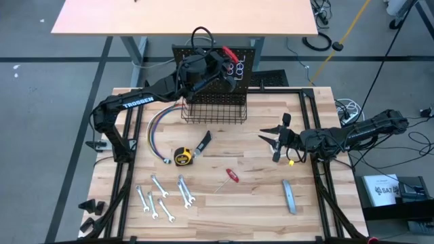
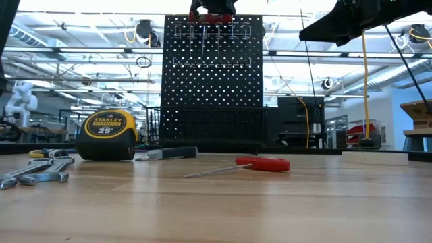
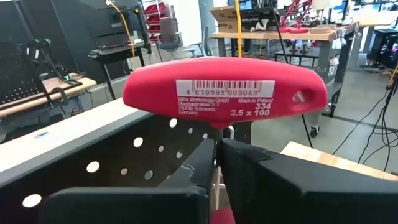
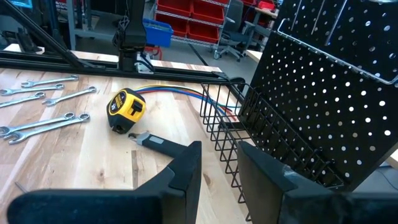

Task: Hang tools onto peg board
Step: Hang the top allen wrench on the peg board

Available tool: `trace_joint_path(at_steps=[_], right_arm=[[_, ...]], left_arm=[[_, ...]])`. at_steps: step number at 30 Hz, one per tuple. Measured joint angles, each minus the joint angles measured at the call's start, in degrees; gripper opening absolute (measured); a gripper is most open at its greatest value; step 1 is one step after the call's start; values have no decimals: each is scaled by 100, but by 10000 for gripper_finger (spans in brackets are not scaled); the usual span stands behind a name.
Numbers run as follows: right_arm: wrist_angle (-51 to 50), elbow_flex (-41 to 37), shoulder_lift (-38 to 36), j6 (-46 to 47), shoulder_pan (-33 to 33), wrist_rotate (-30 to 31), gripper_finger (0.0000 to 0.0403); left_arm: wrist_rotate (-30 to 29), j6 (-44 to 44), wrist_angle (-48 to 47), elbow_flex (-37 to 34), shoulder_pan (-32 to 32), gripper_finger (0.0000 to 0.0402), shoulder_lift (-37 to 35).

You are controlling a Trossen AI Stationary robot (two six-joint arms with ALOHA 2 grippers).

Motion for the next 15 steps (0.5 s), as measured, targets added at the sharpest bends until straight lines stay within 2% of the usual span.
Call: trace_joint_path(at_steps=[5,15], right_arm=[[-1,0,0,0,0,-1,94],[-2,0,0,2,0,-2,94]], left_arm=[[2,-8,-2,1,-2,57,0],[199,-156,-260,14,33,61,-20]])
